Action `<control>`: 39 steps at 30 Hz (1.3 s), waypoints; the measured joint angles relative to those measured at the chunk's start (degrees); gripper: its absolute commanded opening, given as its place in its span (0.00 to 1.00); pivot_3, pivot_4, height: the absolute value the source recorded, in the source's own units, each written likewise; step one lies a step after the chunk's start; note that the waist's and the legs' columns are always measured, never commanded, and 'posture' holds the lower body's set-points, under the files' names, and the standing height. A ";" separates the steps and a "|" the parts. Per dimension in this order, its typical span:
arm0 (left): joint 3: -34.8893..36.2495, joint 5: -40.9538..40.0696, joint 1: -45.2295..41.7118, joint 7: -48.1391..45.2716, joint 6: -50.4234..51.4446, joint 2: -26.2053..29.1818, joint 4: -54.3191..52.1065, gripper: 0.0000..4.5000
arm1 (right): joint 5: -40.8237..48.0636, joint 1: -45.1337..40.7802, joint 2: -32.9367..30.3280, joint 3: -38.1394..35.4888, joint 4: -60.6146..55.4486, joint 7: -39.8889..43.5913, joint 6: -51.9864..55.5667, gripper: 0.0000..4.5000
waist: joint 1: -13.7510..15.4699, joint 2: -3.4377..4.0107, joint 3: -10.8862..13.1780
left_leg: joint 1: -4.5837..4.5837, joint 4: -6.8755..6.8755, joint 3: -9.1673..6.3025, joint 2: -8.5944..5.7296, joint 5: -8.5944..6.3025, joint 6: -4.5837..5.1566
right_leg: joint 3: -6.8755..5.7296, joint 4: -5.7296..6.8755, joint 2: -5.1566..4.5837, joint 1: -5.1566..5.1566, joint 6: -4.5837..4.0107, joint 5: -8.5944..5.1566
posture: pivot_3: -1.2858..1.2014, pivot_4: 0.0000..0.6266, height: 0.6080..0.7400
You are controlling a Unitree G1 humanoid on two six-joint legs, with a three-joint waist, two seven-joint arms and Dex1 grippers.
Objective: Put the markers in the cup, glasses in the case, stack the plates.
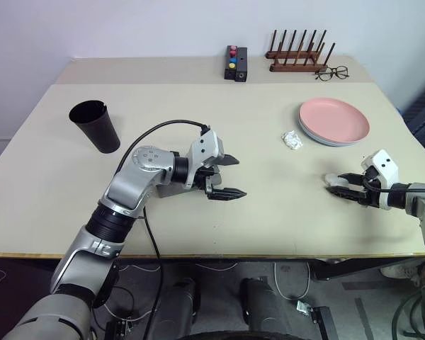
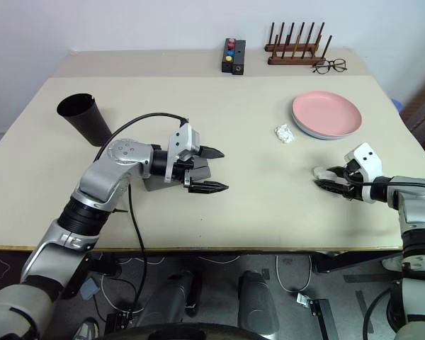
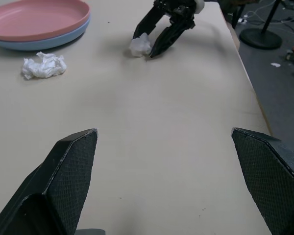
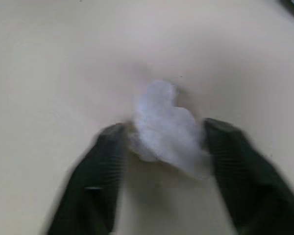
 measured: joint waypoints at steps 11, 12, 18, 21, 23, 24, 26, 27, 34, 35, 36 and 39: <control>0.05 0.20 0.02 1.42 0.04 -0.35 -0.03 1.00 | -0.58 -7.15 5.27 -1.99 4.78 -11.77 -8.19 0.09 | -0.50 0.03 0.02 | 0.02 -0.02 0.03 0.00 0.00 0.00 | 0.04 0.03 0.01 -0.03 0.00 0.01 | 0.52 0.24 1.00; 0.08 0.20 0.06 1.77 0.07 -0.57 -0.08 1.00 | -0.72 -10.08 5.80 -2.16 6.56 -14.12 -10.22 0.09 | -0.43 0.05 0.02 | 0.03 -0.03 0.02 0.00 0.00 0.00 | 0.04 0.03 0.01 -0.04 0.00 0.01 | 0.52 0.24 1.00; 0.42 0.19 0.21 4.24 0.69 -0.66 -0.41 1.00 | -5.15 -24.89 8.13 -1.78 21.65 -27.26 -20.73 0.09 | 0.07 -0.04 0.07 | 0.01 -0.06 -0.04 -0.03 0.00 0.00 | 0.01 -0.04 0.02 0.02 0.00 0.00 | 0.52 0.24 1.00; 0.85 0.18 0.24 5.83 1.38 -0.74 -1.30 1.00 | -8.03 -29.01 10.24 -0.64 29.81 -32.83 -23.83 0.09 | -0.09 -0.04 0.07 | 0.00 -0.09 -0.05 -0.04 0.01 0.00 | 0.02 -0.05 0.01 0.01 -0.01 0.00 | 0.52 0.24 1.00; 1.18 0.16 0.26 6.93 1.84 -0.74 -1.88 1.00 | -9.96 -30.68 11.39 0.37 33.73 -35.89 -24.86 0.09 | -0.23 -0.04 0.07 | 0.00 -0.11 -0.05 -0.04 0.01 0.00 | 0.03 -0.04 0.01 -0.01 -0.01 0.00 | 0.52 0.24 1.00; 1.44 0.14 0.30 7.66 2.11 -0.72 -2.24 1.00 | -10.98 -31.59 11.83 0.83 35.60 -37.67 -25.33 0.09 | -0.34 -0.03 0.07 | 0.00 -0.11 -0.05 -0.05 0.01 0.00 | 0.03 -0.03 0.01 -0.02 0.00 0.00 | 0.52 0.24 1.00; 2.13 0.09 0.37 8.60 2.94 -0.67 -3.24 1.00 | -12.40 -32.66 12.02 1.22 37.37 -39.81 -25.56 0.22 | -0.40 -0.03 0.07 | 0.00 -0.13 -0.05 -0.04 0.01 0.00 | 0.03 -0.02 0.02 -0.03 0.00 0.00 | 0.52 0.24 1.00; 2.56 0.07 0.46 9.01 3.09 -0.52 -3.63 1.00 | -12.86 -33.33 12.09 1.28 38.22 -40.61 -25.56 0.27 | -0.43 -0.03 0.07 | 0.00 -0.13 -0.05 -0.04 0.01 0.00 | 0.03 -0.02 0.02 -0.03 0.00 0.00 | 0.52 0.24 1.00; 3.28 -0.10 2.48 10.81 5.31 0.73 -6.00 1.00 | -14.57 -34.54 13.29 1.71 39.84 -42.35 -25.57 0.98 | -0.56 -0.02 0.07 | 0.02 -0.14 -0.05 -0.04 0.01 0.00 | 0.03 -0.01 0.05 -0.02 0.14 0.08 | 0.52 0.24 1.00; 3.42 -0.10 2.50 11.00 5.36 0.76 -6.08 1.00 | -14.56 -34.54 13.41 1.70 39.93 -42.33 -25.59 0.98 | -0.58 -0.02 0.07 | 0.02 -0.14 -0.05 -0.04 0.01 0.00 | 0.04 -0.01 0.05 -0.02 0.14 0.08 | 0.52 0.24 1.00; 3.48 -0.11 2.50 11.21 5.37 0.80 -6.27 1.00 | -14.52 -34.54 13.45 1.64 39.93 -42.12 -25.78 0.98 | -0.59 -0.02 0.07 | 0.02 -0.14 -0.04 -0.04 0.01 0.00 | 0.04 -0.01 0.05 -0.02 0.14 0.08 | 0.52 0.24 1.00; 3.64 -0.32 2.71 11.38 5.40 0.93 -6.38 1.00 | -12.87 -34.62 14.23 0.21 39.73 -38.22 -26.58 0.98 | -0.60 -0.02 0.07 | 0.03 -0.14 -0.05 -0.04 0.01 0.00 | 0.04 -0.02 0.06 0.00 0.16 0.09 | 0.52 0.24 1.00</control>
